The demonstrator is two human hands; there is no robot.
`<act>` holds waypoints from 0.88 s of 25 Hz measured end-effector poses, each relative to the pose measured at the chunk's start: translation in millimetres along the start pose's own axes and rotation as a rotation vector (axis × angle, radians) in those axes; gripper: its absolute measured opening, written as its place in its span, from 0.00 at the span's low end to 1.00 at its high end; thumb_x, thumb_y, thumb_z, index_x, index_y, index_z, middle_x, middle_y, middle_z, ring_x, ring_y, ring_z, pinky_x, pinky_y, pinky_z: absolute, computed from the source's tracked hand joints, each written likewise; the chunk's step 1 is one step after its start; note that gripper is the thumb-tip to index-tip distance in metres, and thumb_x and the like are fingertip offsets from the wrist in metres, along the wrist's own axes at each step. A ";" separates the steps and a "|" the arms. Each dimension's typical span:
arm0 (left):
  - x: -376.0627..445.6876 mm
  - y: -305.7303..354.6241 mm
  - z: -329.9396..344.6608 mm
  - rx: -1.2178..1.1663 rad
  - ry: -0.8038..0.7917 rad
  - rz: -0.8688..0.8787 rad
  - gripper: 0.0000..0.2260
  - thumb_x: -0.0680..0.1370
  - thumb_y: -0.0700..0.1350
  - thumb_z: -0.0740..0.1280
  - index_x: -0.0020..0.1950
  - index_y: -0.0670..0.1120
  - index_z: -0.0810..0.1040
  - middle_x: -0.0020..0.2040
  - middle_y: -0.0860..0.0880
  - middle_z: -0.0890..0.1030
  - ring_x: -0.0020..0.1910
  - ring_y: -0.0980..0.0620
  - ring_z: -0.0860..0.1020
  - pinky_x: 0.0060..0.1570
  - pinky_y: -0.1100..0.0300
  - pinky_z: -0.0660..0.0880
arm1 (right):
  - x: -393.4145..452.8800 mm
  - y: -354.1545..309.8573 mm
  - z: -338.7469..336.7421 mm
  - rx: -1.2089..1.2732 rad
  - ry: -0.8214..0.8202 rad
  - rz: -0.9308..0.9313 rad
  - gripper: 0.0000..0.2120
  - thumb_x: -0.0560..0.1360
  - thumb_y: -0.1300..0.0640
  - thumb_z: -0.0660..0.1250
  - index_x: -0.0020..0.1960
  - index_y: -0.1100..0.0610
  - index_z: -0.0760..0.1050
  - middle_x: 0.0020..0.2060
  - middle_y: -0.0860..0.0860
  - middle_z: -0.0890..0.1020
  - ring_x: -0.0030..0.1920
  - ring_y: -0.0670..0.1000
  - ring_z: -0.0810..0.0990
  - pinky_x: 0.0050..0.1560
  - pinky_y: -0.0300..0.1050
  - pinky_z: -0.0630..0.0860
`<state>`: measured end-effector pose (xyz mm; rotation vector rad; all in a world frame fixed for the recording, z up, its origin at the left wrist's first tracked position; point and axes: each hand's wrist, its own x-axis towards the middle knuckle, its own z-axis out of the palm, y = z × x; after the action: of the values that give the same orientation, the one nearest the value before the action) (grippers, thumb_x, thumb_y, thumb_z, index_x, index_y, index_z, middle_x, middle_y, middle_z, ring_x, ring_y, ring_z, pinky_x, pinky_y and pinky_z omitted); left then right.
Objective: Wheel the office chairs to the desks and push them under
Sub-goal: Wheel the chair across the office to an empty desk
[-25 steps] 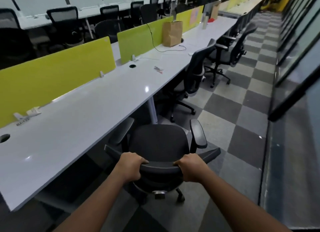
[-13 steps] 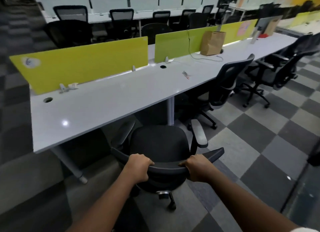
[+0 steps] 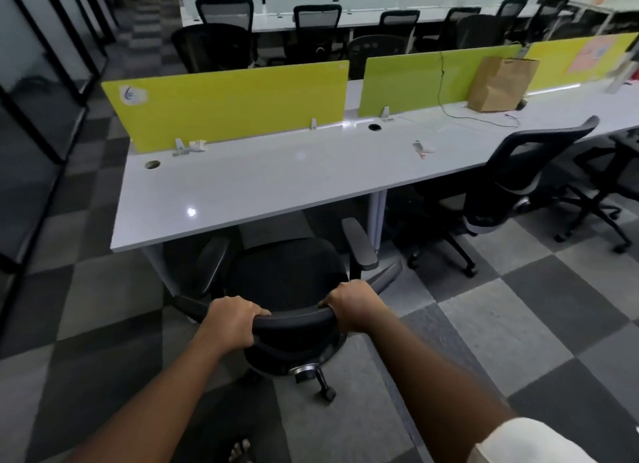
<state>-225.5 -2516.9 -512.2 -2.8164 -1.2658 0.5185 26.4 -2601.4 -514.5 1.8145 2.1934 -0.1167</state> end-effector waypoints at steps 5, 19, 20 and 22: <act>19.7 -38.9 -3.9 -0.045 -0.036 -0.121 0.23 0.72 0.56 0.68 0.66 0.73 0.73 0.55 0.61 0.83 0.56 0.56 0.80 0.52 0.60 0.75 | 56.9 -4.2 -16.0 0.026 0.030 -0.016 0.16 0.70 0.53 0.66 0.56 0.44 0.82 0.45 0.48 0.84 0.47 0.55 0.83 0.42 0.48 0.74; 78.2 -64.7 -7.4 -0.105 0.056 -0.036 0.23 0.71 0.55 0.70 0.65 0.69 0.76 0.54 0.56 0.84 0.54 0.50 0.82 0.51 0.55 0.76 | 119.8 38.9 -28.1 -0.039 0.061 0.001 0.21 0.71 0.44 0.69 0.63 0.33 0.78 0.50 0.42 0.85 0.53 0.50 0.83 0.49 0.46 0.78; 81.2 -64.6 -7.8 -0.111 0.064 -0.024 0.23 0.70 0.54 0.70 0.65 0.69 0.76 0.54 0.56 0.84 0.54 0.50 0.82 0.50 0.55 0.75 | 121.2 41.3 -27.9 -0.040 0.062 0.010 0.21 0.70 0.44 0.68 0.63 0.33 0.78 0.49 0.42 0.85 0.52 0.50 0.83 0.49 0.46 0.78; 84.3 -64.9 -5.0 -0.121 0.088 0.006 0.24 0.70 0.55 0.69 0.65 0.70 0.76 0.52 0.56 0.84 0.52 0.50 0.82 0.45 0.56 0.72 | 122.6 44.0 -26.0 -0.035 0.069 0.018 0.22 0.69 0.45 0.68 0.62 0.33 0.78 0.46 0.42 0.85 0.50 0.50 0.84 0.47 0.45 0.78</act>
<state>-218.9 -2411.1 -522.9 -2.9049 -1.3159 0.3246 44.7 -2469.8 -517.8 1.8449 2.2110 -0.0118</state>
